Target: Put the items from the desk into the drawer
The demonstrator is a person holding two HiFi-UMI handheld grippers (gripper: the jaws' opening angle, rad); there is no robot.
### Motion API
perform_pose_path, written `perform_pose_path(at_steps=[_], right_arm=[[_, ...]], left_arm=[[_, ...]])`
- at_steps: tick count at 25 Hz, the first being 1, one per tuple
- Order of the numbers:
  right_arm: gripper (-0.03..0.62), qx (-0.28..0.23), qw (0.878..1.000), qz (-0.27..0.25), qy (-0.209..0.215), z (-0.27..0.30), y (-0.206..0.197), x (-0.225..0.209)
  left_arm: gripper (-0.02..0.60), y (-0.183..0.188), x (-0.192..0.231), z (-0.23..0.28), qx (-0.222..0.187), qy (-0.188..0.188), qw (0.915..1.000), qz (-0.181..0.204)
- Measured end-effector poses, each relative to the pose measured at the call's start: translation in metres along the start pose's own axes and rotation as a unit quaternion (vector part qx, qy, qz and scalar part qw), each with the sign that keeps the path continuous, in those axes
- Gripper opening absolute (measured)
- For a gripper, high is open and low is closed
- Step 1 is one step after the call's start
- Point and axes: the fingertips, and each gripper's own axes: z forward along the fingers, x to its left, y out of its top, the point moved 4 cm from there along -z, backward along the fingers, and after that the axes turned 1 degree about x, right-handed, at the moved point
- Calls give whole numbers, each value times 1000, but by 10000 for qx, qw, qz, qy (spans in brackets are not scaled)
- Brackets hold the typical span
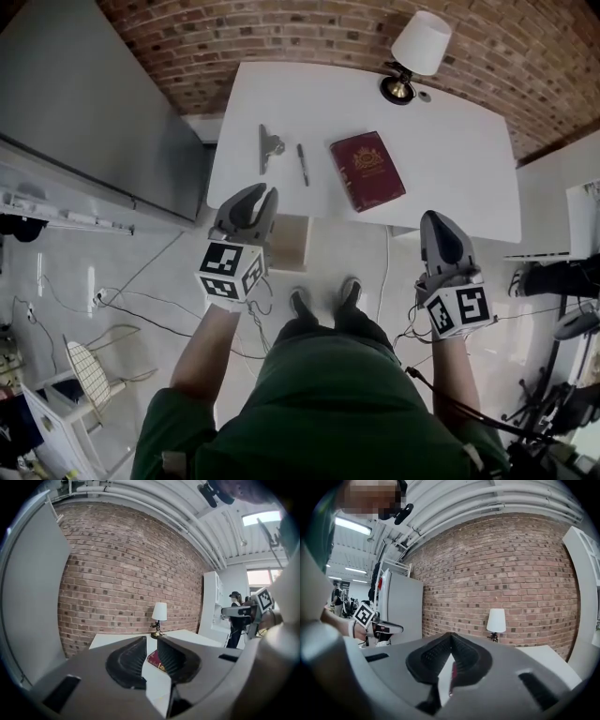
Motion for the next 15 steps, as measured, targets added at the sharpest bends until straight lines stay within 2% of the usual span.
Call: perform_pose_path(at_steps=[3, 8, 10, 12, 15], right_arm=[[3, -5, 10000, 77, 24, 9, -8, -14], [3, 19, 9996, 223, 173, 27, -16, -38], [3, 1, 9994, 263, 244, 34, -17, -49], [3, -2, 9991, 288, 307, 40, -20, -61], [3, 33, 9990, 310, 322, 44, -23, -81]], left_arm=[[63, -6, 2, 22, 195, 1, 9998, 38], [63, -22, 2, 60, 749, -215, 9963, -364], [63, -31, 3, 79, 1023, -146, 9942, -294], [63, -45, 8, 97, 1356, -5, 9903, -294], [63, -75, 15, 123, 1876, 117, 9803, -609]])
